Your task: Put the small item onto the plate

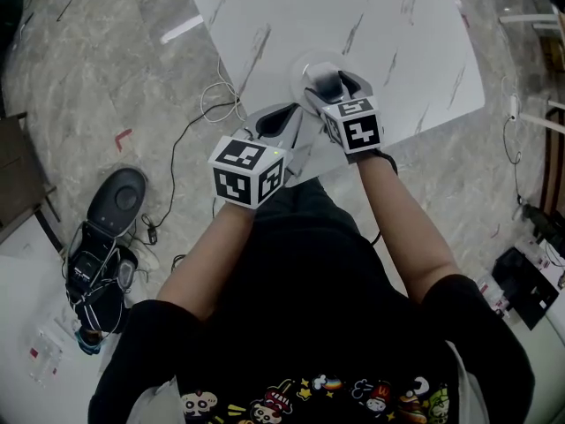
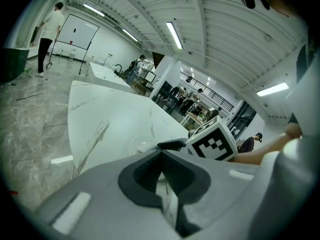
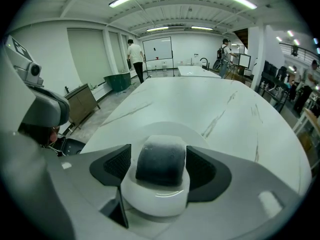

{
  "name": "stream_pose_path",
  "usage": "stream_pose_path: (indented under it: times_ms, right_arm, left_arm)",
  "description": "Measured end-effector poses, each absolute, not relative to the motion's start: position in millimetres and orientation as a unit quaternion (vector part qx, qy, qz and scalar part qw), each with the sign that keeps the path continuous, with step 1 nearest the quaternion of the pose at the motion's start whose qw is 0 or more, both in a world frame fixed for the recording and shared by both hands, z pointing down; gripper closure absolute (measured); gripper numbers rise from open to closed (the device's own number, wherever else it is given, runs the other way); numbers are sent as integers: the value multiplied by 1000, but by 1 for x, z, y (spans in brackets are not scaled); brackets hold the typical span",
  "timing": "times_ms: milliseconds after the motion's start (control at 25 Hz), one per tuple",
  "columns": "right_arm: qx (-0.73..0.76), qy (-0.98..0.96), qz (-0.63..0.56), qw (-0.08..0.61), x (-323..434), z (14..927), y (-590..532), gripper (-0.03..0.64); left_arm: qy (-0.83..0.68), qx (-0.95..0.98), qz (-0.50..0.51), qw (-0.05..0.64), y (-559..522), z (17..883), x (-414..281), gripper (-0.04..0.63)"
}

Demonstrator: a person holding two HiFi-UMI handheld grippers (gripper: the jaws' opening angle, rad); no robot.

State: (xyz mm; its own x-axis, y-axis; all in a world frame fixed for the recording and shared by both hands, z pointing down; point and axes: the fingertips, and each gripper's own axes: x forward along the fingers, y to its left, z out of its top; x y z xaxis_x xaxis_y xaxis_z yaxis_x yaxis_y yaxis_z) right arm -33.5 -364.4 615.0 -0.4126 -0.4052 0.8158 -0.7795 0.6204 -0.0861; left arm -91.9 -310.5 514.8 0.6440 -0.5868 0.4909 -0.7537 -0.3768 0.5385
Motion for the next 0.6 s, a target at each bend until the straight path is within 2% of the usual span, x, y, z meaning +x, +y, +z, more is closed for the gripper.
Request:
stream_pose_path:
  times_ms: [160,280,400,440,480,600]
  right_arm:
    - [384,-815,231,368,-30,592,-361,270]
    - [413,-825,209,324,-22,561,-361,365]
    - [439,-836,189,270,-13,522,-359,508]
    - [444,-840,184,252,-10,510,-357,574]
    - [447,-843,182,236,-7,498,-356,595]
    - [453,-850,177,202,3,471,-351,595]
  left_arm:
    - [-410,826,115,369,-316,506,-95,594]
    - [-411,830,121,357,-319,498,-95,594]
    - [-411,836,128,339,-322,487,-94,594]
    - [-412,838,131,332,-323,483,-94,594]
    - [-413,840,135,325,-324,479,-94,595]
    - [-417,844,141,308,-328,467,-95,594]
